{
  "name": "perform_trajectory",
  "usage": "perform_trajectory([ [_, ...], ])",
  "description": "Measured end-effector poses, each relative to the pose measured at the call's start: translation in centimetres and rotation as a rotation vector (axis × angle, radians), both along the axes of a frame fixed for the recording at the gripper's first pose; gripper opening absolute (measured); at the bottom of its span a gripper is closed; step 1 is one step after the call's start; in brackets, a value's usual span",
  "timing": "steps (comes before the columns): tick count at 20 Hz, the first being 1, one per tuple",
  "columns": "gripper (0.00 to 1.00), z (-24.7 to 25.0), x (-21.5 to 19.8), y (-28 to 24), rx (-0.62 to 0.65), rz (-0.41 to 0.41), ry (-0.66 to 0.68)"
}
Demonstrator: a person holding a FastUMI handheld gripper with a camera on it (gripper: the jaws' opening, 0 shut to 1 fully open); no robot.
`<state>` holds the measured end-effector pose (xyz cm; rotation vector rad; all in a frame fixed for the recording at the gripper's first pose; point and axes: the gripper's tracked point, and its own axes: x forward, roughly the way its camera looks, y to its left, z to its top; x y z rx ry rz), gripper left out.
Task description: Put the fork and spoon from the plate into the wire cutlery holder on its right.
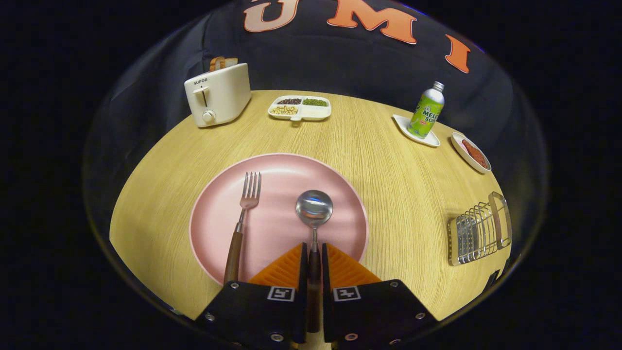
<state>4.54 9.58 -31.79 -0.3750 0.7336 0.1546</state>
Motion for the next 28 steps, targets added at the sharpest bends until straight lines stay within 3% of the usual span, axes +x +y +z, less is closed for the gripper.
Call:
perform_trajectory([
  [5,0.04,1.7,-0.2,0.2,0.062,-0.015,-0.019],
  [20,0.03,13.1,-2.4,-8.0,0.079,-0.014,-0.016],
  [28,0.04,16.3,-2.9,-15.1,0.026,-0.086,0.028],
])
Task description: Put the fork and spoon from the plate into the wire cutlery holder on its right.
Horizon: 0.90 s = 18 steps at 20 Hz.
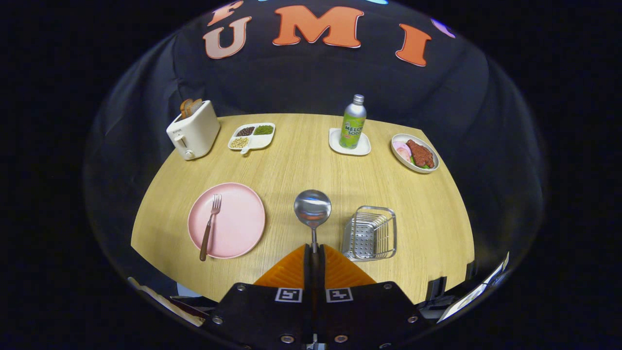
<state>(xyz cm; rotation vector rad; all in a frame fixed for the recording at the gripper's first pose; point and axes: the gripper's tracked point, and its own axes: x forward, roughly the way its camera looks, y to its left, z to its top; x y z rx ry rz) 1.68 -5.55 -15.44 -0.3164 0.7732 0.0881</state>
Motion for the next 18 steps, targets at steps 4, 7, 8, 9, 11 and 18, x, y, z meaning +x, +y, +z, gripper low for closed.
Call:
perform_trajectory([
  [4,0.03,0.5,-0.2,-3.8,-0.032,-0.051,0.082],
  [7,0.04,0.5,-0.2,-6.0,-0.086,-0.052,0.152],
  [8,0.04,0.3,-0.1,-6.2,-0.082,-0.045,0.181],
  [9,0.04,-0.1,0.0,-6.1,-0.073,-0.036,0.216],
  [11,0.03,-0.7,0.5,-6.3,-0.061,-0.032,0.274],
  [18,0.04,-2.8,2.6,-8.1,-0.144,-0.040,0.445],
])
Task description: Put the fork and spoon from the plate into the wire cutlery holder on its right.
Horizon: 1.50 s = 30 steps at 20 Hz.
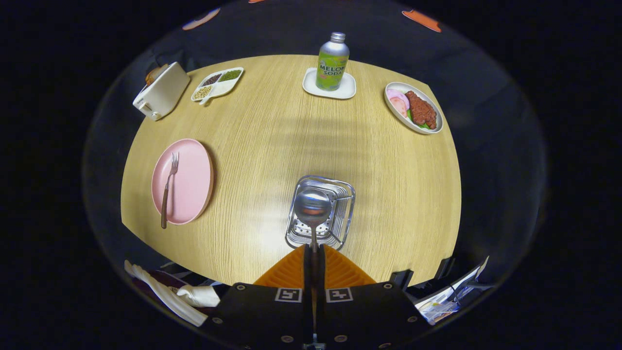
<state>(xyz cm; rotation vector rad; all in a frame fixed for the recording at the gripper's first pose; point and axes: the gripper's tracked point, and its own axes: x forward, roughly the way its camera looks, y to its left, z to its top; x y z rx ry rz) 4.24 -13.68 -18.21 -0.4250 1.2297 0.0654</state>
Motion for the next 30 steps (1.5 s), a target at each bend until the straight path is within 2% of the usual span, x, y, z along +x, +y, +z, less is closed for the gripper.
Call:
perform_trajectory([
  [4,0.04,-1.2,0.5,-0.4,-0.059,0.025,0.107],
  [7,0.04,-2.1,1.2,-0.5,-0.085,0.015,0.152],
  [11,0.04,-2.7,1.9,0.0,-0.093,0.023,0.167],
  [15,0.09,-3.0,2.6,-0.1,-0.106,0.022,0.153],
  [17,0.14,-2.4,2.9,-0.2,-0.102,0.017,0.125],
  [19,0.30,-1.6,3.3,-0.4,-0.097,0.006,0.081],
  [20,0.45,-1.1,3.6,-0.3,-0.085,-0.001,0.052],
  [21,0.55,-0.8,3.9,-0.2,-0.071,-0.008,0.022],
  [22,0.70,-0.2,4.3,0.2,-0.059,0.001,-0.020],
  [23,0.80,0.3,4.9,0.0,-0.071,0.015,-0.072],
  [24,1.00,1.3,5.1,0.1,-0.079,0.026,-0.123],
  [30,1.00,5.3,5.3,5.6,0.073,0.050,-0.388],
])
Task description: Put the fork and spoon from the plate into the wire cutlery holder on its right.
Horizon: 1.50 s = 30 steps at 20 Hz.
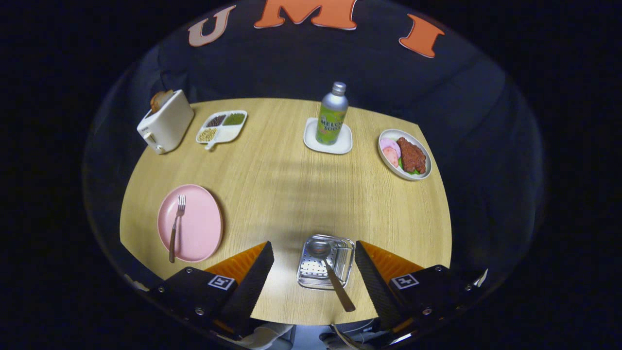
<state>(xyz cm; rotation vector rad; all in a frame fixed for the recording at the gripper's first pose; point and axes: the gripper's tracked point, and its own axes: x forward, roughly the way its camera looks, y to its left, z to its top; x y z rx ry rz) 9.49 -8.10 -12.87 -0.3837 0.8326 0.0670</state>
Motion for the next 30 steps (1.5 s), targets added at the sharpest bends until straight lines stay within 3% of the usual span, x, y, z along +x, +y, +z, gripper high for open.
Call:
perform_trajectory([
  [5,1.00,0.8,-1.1,6.7,0.137,0.043,-0.172],
  [13,1.00,-4.0,-3.0,14.2,0.132,0.125,-0.253],
  [19,1.00,-8.6,-4.1,19.6,0.179,0.173,-0.219],
  [25,1.00,-14.3,-5.7,23.0,0.145,0.238,-0.138],
  [27,0.97,-15.6,-6.0,23.9,0.146,0.252,-0.119],
  [30,0.83,-17.4,-6.2,24.5,0.128,0.256,-0.086],
])
